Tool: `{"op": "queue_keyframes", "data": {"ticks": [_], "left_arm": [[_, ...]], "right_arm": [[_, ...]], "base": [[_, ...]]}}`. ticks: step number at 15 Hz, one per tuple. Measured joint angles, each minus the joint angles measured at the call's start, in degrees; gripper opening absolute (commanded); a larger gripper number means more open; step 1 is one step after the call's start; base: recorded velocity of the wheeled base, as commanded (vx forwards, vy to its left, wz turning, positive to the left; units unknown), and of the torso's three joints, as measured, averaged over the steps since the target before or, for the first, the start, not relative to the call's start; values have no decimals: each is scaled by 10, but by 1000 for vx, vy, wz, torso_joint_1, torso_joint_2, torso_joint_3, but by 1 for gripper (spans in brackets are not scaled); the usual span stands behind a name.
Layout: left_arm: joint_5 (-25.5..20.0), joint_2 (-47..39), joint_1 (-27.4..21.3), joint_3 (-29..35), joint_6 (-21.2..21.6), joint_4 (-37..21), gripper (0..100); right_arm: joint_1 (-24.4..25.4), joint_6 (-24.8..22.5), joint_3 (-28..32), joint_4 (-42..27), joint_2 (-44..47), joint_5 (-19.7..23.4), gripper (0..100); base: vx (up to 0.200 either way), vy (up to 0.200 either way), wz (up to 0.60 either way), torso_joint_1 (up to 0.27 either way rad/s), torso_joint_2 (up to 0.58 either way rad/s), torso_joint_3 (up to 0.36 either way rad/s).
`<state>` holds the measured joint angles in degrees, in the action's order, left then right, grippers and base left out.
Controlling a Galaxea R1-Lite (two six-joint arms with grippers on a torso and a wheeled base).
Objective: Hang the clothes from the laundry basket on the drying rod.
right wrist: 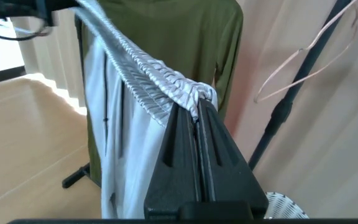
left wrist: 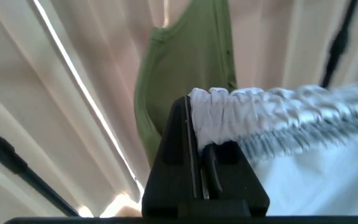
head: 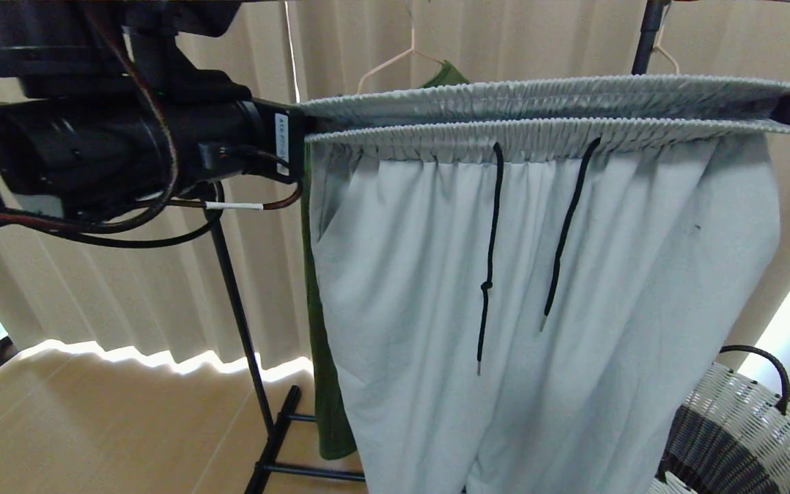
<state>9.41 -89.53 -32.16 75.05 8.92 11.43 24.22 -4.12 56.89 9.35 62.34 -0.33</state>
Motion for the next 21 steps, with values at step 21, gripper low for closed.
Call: {"op": "queue_keyframes", "data": {"ticks": [21], "left_arm": [[-43,84,-36,-54,23,-5,0]], "right_arm": [[-46,-1,0,95,96,-10,0]], "base": [[0,0,0,0,0,0]]}}
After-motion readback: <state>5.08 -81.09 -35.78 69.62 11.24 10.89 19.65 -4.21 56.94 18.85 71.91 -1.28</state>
